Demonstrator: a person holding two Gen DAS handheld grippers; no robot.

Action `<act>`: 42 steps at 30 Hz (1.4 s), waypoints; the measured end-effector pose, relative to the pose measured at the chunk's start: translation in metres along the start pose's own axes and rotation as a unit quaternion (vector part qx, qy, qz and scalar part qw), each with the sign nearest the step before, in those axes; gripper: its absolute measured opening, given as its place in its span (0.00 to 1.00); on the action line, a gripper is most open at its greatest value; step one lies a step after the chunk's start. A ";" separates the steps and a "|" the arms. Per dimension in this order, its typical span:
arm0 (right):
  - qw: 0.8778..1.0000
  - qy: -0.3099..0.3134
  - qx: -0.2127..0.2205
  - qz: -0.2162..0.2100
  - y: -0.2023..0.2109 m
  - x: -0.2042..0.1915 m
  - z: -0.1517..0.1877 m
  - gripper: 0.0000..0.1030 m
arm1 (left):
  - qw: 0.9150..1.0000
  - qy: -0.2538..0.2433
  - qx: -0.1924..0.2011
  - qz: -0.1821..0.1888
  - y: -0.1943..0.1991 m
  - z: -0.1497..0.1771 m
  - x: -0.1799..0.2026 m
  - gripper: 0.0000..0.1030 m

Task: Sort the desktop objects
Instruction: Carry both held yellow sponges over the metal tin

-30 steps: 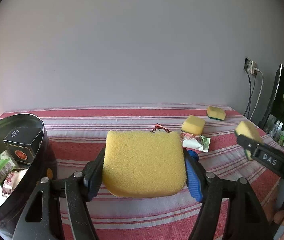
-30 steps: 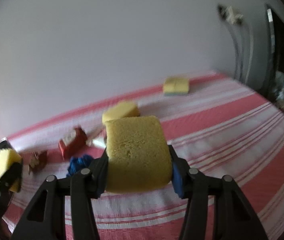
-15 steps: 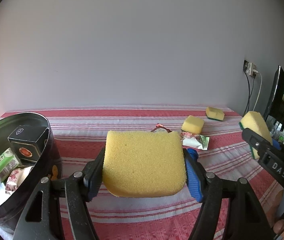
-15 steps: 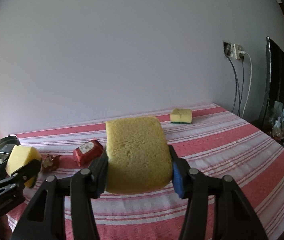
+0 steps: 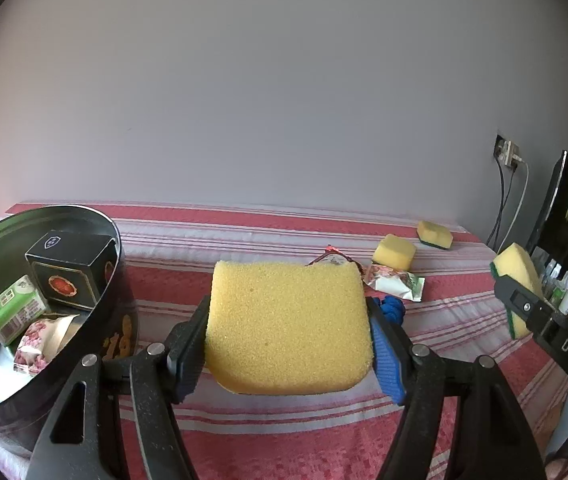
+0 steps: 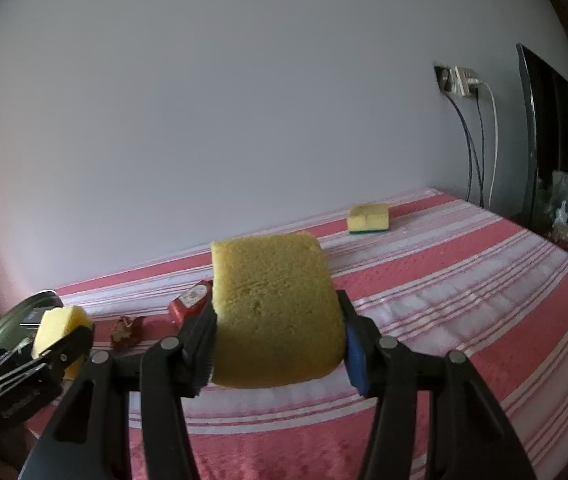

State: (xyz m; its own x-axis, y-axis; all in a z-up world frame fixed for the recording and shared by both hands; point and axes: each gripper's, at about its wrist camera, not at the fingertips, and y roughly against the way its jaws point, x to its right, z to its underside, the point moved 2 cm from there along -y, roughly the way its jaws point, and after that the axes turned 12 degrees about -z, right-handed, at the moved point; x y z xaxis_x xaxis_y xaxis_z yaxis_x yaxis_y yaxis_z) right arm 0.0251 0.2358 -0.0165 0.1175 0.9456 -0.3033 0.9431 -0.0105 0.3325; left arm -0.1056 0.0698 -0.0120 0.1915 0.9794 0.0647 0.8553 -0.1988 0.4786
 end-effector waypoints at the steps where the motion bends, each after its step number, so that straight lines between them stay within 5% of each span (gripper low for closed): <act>1: 1.000 -0.001 -0.002 -0.004 0.000 -0.003 0.001 0.52 | 1.000 0.002 0.000 -0.001 0.001 0.000 -0.002 0.70; 25: 0.993 0.041 -0.048 -0.099 -0.023 -0.109 0.031 0.53 | 0.997 0.026 0.052 -0.052 0.054 0.006 -0.075 0.70; 42: 0.970 0.116 -0.067 -0.203 -0.054 -0.242 0.036 0.52 | 0.976 0.116 0.044 -0.177 0.070 -0.003 -0.194 0.70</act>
State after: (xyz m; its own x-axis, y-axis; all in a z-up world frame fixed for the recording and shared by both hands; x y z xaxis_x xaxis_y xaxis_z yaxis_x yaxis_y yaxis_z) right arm -0.0430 -0.0043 0.0070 -0.3437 0.9107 -0.2291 0.8459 0.4062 0.3455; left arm -0.0847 -0.1343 0.0110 -0.2292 0.9671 0.1104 0.8885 0.1615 0.4296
